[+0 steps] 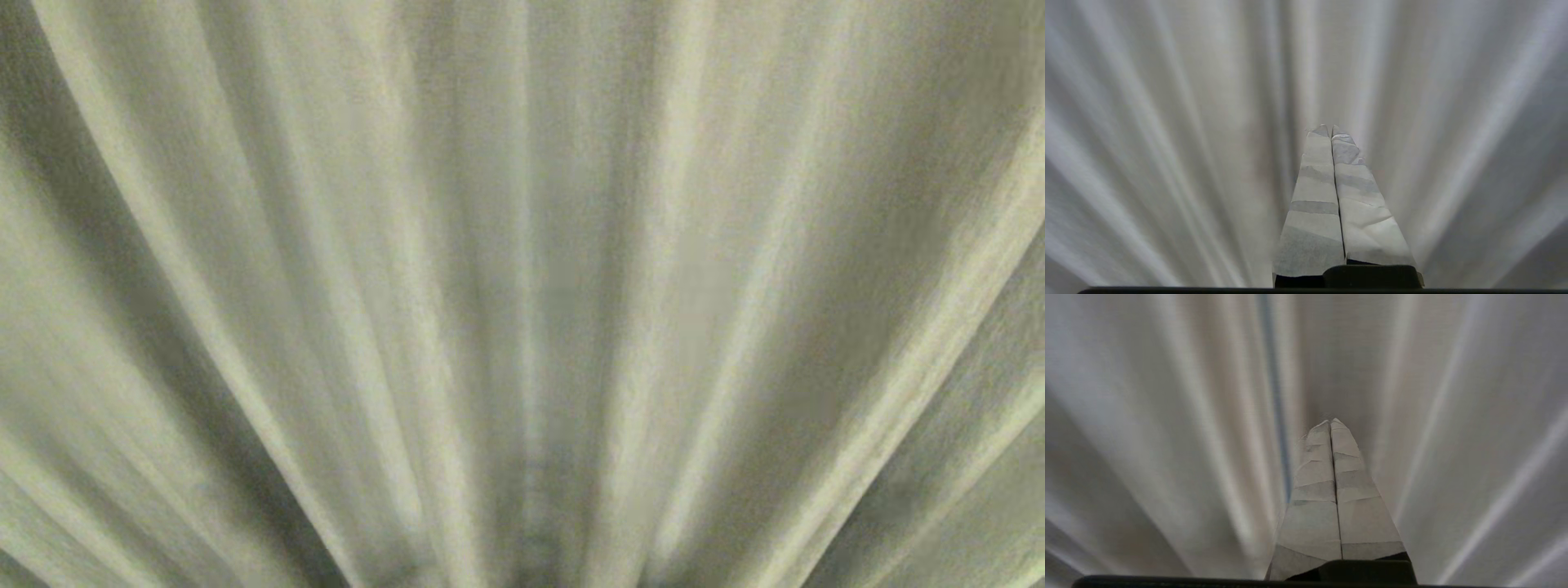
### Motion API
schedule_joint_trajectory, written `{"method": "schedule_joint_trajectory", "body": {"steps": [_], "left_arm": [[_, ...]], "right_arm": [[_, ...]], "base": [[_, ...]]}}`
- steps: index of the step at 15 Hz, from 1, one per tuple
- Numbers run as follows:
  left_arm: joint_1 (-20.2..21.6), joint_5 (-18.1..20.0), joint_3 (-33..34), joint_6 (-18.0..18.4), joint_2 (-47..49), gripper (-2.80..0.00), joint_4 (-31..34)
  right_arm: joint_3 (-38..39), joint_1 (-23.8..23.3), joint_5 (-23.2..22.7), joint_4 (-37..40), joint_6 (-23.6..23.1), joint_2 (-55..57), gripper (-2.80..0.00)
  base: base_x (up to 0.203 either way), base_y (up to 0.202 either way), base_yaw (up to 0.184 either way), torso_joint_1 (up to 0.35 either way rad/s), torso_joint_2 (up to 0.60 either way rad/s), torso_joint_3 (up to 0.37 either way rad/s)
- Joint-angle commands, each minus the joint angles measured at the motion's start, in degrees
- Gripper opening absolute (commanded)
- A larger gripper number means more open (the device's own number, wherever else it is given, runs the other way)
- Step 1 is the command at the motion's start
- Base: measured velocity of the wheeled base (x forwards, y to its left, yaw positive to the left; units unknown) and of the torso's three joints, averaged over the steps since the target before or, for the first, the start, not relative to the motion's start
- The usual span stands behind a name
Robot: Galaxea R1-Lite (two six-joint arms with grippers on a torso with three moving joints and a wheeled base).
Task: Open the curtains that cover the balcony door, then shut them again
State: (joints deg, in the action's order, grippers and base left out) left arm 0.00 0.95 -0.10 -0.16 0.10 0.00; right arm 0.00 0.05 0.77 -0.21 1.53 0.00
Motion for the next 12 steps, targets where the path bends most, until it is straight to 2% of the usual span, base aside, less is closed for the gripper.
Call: {"method": "schedule_joint_trajectory", "body": {"steps": [1,12], "left_arm": [[0.00,0.02,0.01,-0.02,-0.10,-2.80,0.00],[0.00,0.02,0.01,0.16,-0.10,-2.80,0.09]], "right_arm": [[0.00,0.04,0.02,-0.06,-0.04,0.00,-2.80],[0.00,0.04,0.02,-0.06,0.05,0.00,-2.80]], "base": [[0.000,-0.190,0.005,0.005,0.00,0.002],[0.000,-0.190,0.003,0.003,0.00,0.002]]}}
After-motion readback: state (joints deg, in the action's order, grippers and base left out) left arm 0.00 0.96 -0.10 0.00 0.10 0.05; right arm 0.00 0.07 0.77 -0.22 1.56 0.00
